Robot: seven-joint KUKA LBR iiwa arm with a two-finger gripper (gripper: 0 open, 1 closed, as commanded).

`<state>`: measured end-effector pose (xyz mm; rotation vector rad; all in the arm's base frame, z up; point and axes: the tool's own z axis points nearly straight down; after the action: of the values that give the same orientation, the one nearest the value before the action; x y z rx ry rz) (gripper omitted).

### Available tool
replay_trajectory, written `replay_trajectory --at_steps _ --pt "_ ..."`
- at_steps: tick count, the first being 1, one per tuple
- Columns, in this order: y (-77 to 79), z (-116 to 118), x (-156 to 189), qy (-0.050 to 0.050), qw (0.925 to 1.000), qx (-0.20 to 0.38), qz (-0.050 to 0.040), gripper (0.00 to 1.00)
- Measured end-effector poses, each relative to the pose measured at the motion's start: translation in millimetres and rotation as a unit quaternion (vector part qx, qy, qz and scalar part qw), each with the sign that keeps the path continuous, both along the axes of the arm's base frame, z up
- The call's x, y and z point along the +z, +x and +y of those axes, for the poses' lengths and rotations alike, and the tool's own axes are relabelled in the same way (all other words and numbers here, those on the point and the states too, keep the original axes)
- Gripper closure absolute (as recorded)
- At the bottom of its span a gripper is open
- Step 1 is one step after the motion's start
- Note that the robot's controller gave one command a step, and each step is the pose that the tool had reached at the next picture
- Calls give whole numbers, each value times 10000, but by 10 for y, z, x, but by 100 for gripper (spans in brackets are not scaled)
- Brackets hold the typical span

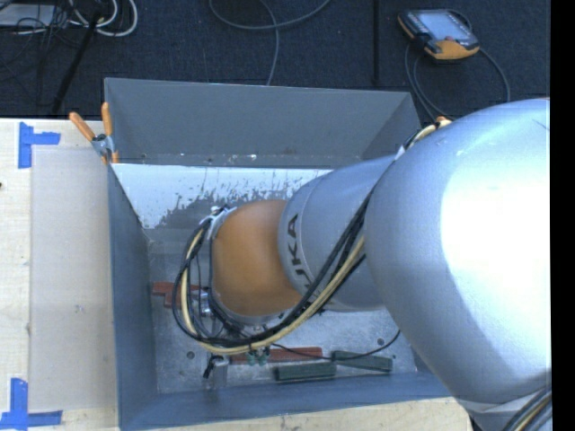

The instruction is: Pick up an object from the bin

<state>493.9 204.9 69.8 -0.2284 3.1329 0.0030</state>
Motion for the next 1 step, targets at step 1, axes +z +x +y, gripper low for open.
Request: replay_trajectory --at_steps 1 --pt "200 159 655 -19 9985 -543 22 0"
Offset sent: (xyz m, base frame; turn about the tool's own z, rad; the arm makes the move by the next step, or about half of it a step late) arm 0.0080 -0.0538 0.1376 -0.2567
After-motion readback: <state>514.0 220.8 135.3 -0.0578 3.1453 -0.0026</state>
